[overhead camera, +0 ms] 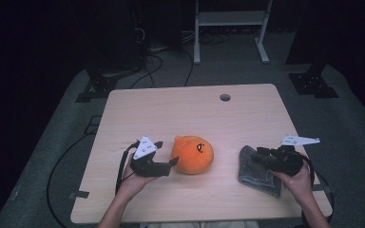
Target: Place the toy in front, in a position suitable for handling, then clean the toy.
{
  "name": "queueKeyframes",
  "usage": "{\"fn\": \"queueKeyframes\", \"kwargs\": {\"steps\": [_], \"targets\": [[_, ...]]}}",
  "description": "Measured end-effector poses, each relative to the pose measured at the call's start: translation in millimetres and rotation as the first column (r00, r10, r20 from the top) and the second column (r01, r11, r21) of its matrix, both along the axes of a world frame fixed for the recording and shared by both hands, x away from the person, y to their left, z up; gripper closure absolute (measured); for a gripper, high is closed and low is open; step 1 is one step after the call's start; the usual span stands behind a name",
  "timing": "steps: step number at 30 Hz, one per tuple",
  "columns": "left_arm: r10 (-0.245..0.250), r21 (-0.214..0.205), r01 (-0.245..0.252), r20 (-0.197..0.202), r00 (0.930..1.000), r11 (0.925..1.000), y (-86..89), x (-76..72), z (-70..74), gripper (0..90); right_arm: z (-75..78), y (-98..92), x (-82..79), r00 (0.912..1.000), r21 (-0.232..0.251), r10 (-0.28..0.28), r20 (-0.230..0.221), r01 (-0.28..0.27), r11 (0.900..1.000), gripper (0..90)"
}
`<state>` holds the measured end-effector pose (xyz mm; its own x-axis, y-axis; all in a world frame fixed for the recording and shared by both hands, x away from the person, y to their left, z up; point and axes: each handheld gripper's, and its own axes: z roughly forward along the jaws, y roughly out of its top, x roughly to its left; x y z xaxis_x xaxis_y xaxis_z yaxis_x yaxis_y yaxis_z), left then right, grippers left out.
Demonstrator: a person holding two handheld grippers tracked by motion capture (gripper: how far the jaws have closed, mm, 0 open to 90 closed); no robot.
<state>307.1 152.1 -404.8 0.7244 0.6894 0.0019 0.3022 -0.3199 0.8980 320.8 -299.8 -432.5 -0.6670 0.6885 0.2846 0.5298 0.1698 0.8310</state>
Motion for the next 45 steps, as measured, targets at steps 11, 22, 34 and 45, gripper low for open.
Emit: {"fn": "queueKeyframes", "kwargs": {"steps": [11,22,34,45], "targets": [[0.029,-0.007,-0.029,-0.008,0.9995,0.9996,16.7,-5.4,-4.0,16.5,-0.8,2.7,1.5,0.9999,-0.009,0.009,-0.005,-0.009,0.9999,44.6],[0.067,-0.027,-0.068,-0.018,0.9976,0.9974,29.3,-12.9,-12.9,15.4,2.1,3.5,-0.6,0.9999,-0.004,0.014,0.005,-0.014,0.9999,44.4],[0.122,-0.002,-0.123,-0.045,0.9915,0.9925,45.0,-10.8,-29.2,14.9,0.5,4.4,-2.0,0.9998,-0.015,0.021,-0.002,-0.021,0.9997,44.3],[0.155,0.024,-0.154,-0.064,0.9858,0.9878,53.5,-10.4,-41.7,13.9,-1.6,4.5,-2.0,0.9997,-0.018,0.025,-0.005,-0.025,0.9995,44.1]]}}
